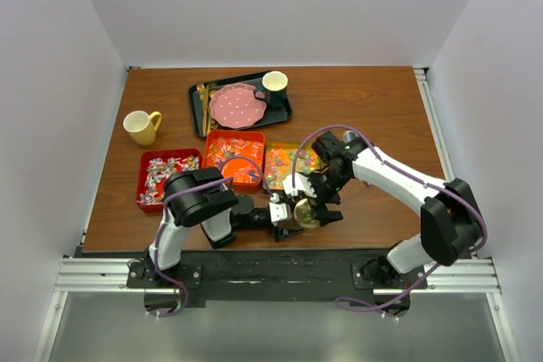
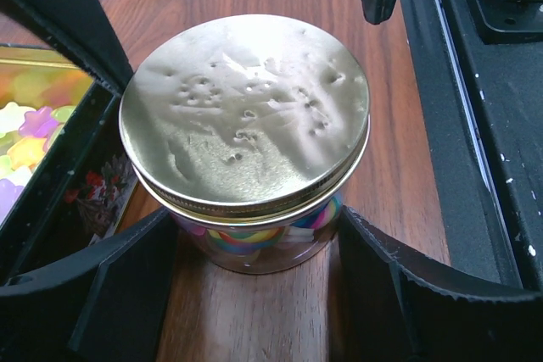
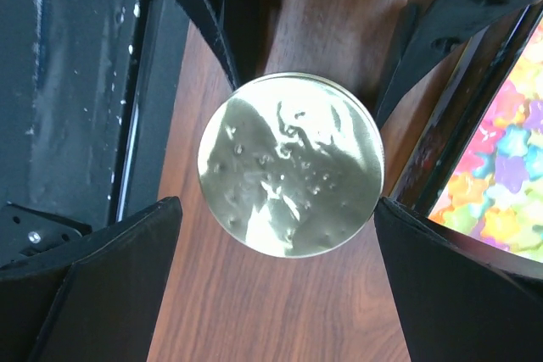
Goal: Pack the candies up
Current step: Screw the bottle lid onto the packing bottle.
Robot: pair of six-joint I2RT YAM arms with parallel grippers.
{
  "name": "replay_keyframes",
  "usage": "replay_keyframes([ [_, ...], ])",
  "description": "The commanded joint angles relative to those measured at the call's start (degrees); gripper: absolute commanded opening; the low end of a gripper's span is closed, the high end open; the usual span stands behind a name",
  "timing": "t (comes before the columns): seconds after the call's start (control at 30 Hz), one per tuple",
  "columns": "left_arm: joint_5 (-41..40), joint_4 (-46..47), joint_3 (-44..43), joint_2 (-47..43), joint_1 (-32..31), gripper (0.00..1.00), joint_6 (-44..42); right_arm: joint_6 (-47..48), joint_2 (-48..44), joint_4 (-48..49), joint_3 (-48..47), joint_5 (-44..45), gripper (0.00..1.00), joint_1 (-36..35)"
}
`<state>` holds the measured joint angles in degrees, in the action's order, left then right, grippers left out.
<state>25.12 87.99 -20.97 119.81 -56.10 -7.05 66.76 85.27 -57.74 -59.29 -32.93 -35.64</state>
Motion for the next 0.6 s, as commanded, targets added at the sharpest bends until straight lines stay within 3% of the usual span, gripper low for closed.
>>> replay_keyframes([
  [0.0,-4.12,7.20,2.34,5.79,0.64,0.00,-3.85,-2.42,-4.75,-2.56,3.56,1.02,0.99,-0.22],
  [0.4,-4.12,6.59,1.99,6.14,0.64,0.00,-4.02,-7.07,-14.87,-9.32,7.87,1.11,0.99,-0.13],
  [0.57,-3.24,6.41,1.90,6.23,0.64,0.00,-4.46,-12.53,-16.98,-4.15,7.17,3.92,0.99,0.22],
])
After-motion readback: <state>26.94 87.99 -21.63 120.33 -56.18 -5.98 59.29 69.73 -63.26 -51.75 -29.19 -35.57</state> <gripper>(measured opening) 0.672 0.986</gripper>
